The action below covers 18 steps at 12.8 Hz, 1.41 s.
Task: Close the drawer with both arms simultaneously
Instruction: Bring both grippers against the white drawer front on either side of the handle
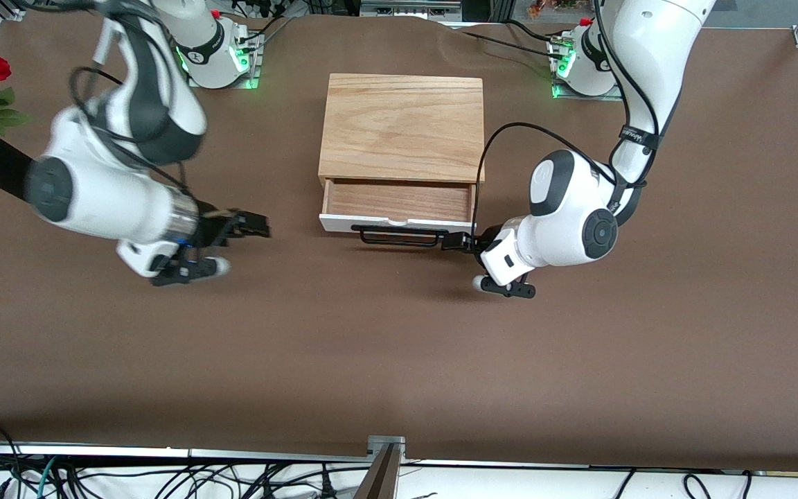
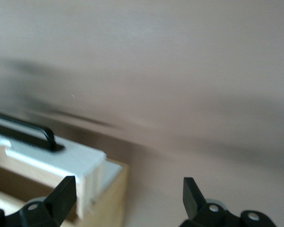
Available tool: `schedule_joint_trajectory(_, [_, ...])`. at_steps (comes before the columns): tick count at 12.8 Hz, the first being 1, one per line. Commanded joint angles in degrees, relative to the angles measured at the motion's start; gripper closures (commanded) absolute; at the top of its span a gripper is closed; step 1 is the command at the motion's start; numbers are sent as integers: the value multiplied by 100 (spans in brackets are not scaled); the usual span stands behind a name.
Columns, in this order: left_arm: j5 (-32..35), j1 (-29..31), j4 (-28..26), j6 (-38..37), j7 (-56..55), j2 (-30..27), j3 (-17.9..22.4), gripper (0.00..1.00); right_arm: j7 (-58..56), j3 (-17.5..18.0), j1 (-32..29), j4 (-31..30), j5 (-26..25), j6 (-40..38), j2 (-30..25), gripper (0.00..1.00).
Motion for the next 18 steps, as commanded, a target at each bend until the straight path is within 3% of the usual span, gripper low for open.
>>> schedule_joint_trajectory(1, [-179, -70, 44, -102, 86, 132, 32, 0, 486, -23, 446, 98, 400, 649, 388, 0])
schedule_joint_trajectory(5, [-179, -114, 35, -278, 86, 212, 24, 0, 522, -23, 746, 11, 1112, 898, 662, 0])
schedule_joint_trajectory(10, [-170, -45, 140, -515, 68, 125, 24, 0, 408, 21, 905, -384, 1534, 916, 732, 0])
schedule_joint_trajectory(18, [-522, -360, 44, -542, 86, 133, 24, 0, 408, 284, 905, -1289, 1570, 880, 258, 0])
